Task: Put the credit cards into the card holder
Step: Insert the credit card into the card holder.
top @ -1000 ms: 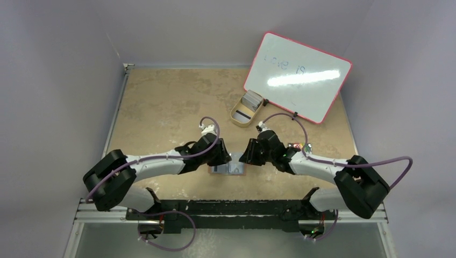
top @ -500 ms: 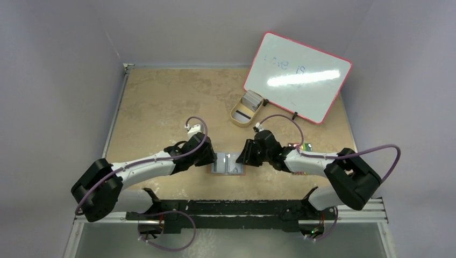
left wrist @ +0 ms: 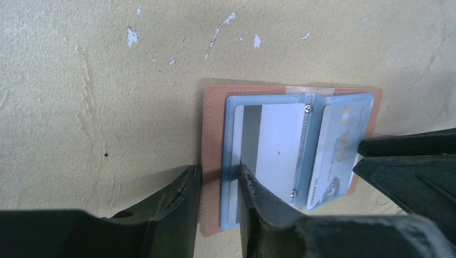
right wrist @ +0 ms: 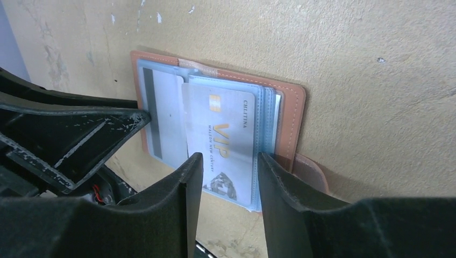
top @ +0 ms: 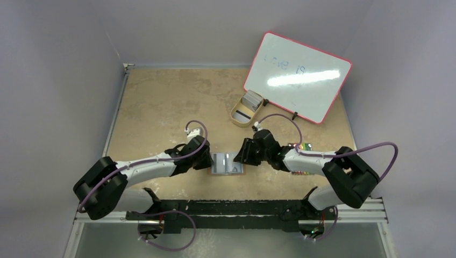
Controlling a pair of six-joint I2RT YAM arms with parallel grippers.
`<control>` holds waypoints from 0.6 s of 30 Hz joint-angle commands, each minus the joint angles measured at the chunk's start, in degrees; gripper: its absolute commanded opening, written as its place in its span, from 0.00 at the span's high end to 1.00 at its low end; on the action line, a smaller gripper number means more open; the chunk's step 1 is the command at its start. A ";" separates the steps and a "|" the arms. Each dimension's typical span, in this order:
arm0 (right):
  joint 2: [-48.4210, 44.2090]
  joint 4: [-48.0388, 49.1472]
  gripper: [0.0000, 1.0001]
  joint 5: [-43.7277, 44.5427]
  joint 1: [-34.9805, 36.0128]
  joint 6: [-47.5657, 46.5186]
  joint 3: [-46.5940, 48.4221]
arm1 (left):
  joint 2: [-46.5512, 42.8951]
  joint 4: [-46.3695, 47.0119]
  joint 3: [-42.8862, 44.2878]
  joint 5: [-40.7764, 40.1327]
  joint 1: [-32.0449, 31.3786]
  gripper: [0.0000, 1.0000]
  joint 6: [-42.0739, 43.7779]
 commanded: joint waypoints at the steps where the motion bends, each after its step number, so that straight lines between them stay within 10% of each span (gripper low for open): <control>1: 0.19 3.31 0.55 -1.77 0.46 1.35 0.41 | -0.09 4.61 -0.40 1.86 -0.01 0.76 -0.73; 18: -0.28 20.56 0.54 -10.79 0.46 6.92 -2.98 | -1.15 5.20 -0.46 2.16 -0.10 0.93 -1.90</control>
